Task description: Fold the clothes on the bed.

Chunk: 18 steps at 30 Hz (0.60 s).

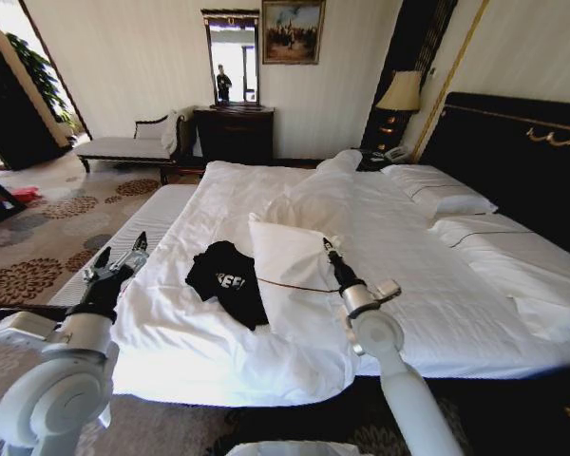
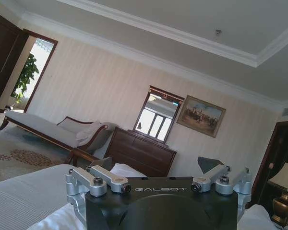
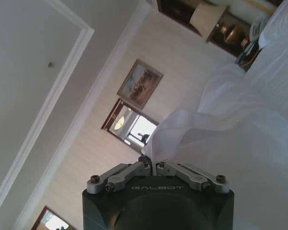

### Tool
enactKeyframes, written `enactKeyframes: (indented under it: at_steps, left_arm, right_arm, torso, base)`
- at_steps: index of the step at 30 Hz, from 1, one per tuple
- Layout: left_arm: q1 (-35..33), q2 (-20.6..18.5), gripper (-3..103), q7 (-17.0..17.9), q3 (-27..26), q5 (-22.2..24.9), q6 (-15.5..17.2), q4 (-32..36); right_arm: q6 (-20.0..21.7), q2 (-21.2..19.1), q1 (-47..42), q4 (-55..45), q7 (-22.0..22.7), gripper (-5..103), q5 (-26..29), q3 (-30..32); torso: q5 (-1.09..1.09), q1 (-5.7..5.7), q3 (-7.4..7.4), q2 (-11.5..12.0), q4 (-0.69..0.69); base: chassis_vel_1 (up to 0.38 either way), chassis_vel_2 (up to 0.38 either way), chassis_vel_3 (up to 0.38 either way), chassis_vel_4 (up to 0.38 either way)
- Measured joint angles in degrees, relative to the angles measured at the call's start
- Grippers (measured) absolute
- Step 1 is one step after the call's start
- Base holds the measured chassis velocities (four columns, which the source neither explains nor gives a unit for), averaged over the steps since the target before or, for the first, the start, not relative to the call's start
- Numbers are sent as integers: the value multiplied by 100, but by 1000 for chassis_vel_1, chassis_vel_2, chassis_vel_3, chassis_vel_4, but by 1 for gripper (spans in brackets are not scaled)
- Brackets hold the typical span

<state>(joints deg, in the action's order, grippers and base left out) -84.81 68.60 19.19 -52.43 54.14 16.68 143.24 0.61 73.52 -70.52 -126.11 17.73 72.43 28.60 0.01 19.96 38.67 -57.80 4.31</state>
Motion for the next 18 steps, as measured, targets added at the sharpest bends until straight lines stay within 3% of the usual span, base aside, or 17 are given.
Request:
enactKeyframes:
  at_steps: [8,18]
  left_arm:
    - [32,-5,100,-4,-42,27,-20,0]
    - [-3,171,100,0,-124,29,-48,0]
  right_arm:
    - [-552,189,-936,-437,-211,1,29,1339]
    - [-846,358,-1537,-616,-174,1,41,2257]
  torso:
    - [0,0,0,0,0]
    - [0,0,0,0,-1]
  base:
    - [0,0,0,0]
    - [0,0,0,0]
